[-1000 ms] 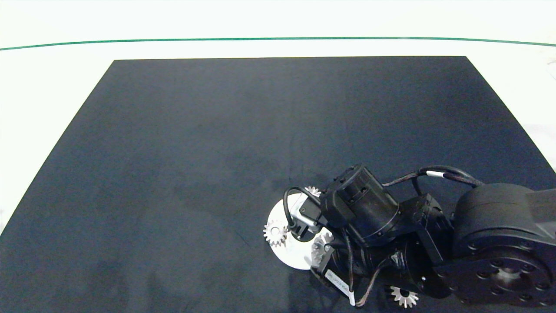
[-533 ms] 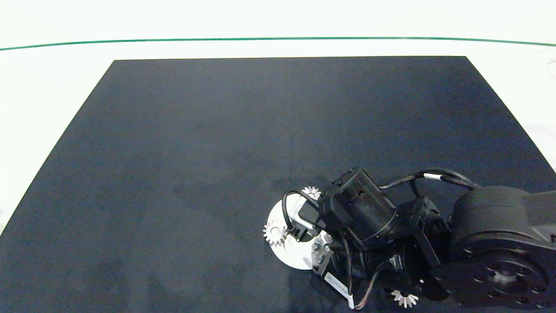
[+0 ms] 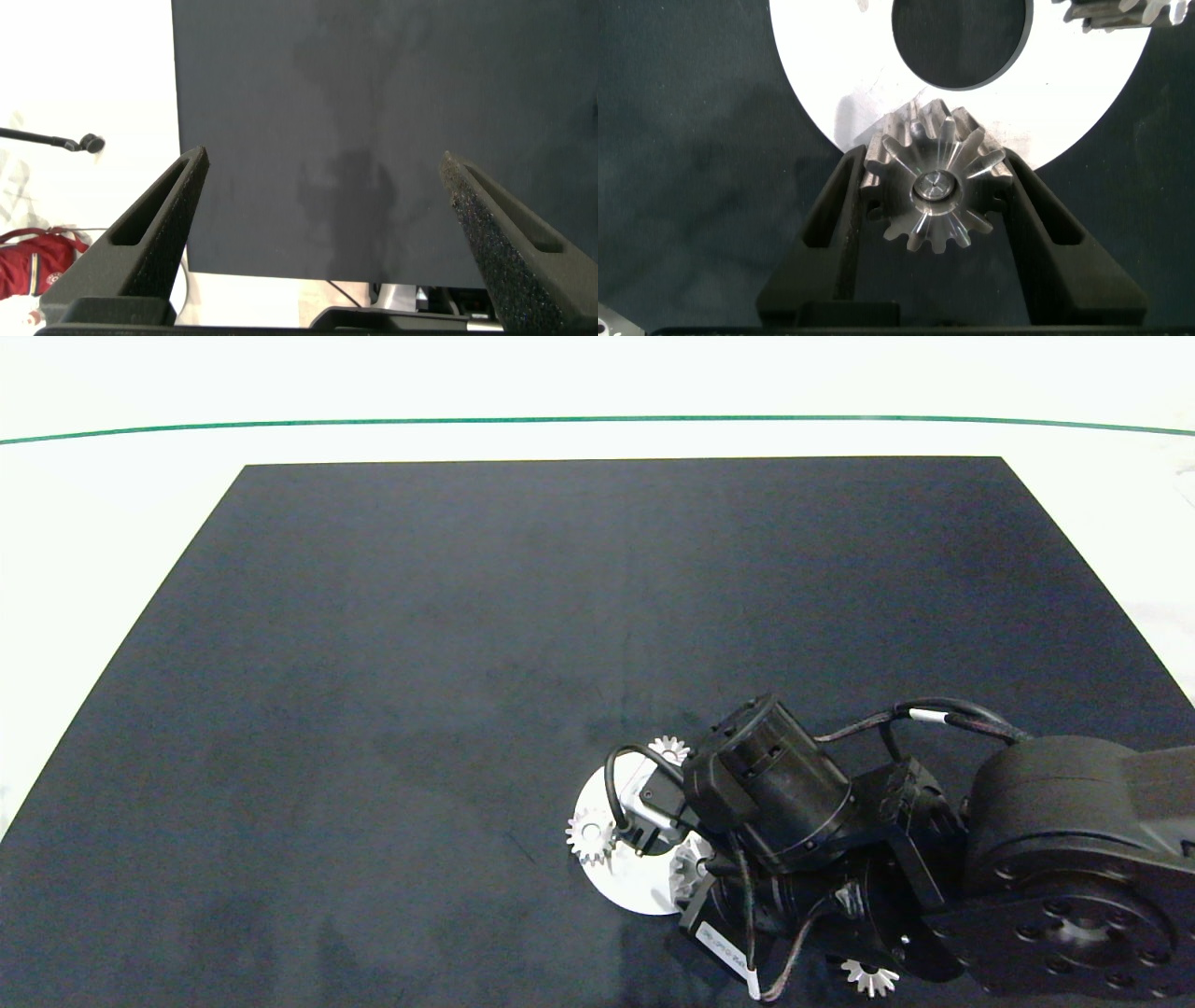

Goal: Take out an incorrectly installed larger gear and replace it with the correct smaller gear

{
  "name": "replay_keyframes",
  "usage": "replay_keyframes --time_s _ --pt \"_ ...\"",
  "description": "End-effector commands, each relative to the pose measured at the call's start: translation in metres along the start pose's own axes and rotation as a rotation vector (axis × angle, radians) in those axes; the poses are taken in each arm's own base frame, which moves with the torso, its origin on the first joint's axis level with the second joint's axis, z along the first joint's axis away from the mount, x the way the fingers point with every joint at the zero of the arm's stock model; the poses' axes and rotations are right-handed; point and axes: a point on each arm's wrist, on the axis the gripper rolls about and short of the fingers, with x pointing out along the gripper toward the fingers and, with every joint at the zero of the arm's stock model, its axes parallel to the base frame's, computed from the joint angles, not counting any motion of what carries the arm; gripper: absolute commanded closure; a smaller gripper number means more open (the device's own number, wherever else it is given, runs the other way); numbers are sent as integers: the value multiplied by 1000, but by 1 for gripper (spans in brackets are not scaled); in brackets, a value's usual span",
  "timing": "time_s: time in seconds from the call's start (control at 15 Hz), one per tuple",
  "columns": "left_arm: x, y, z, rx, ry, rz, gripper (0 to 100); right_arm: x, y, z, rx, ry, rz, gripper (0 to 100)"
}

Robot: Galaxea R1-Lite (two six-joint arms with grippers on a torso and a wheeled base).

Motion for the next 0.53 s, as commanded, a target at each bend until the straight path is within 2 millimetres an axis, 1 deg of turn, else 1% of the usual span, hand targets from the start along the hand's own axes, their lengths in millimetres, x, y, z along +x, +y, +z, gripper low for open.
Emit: replay_keyframes --time_s 0.07,0.33,0.53 --pt "0 0 -1 4 6 0 0 0 0 0 -3 1 1 54" --pt "0 0 -1 4 7 0 0 2 1 0 -4 6 4 63" --pt "0 0 -1 4 7 0 0 1 2 0 -10 3 5 63"
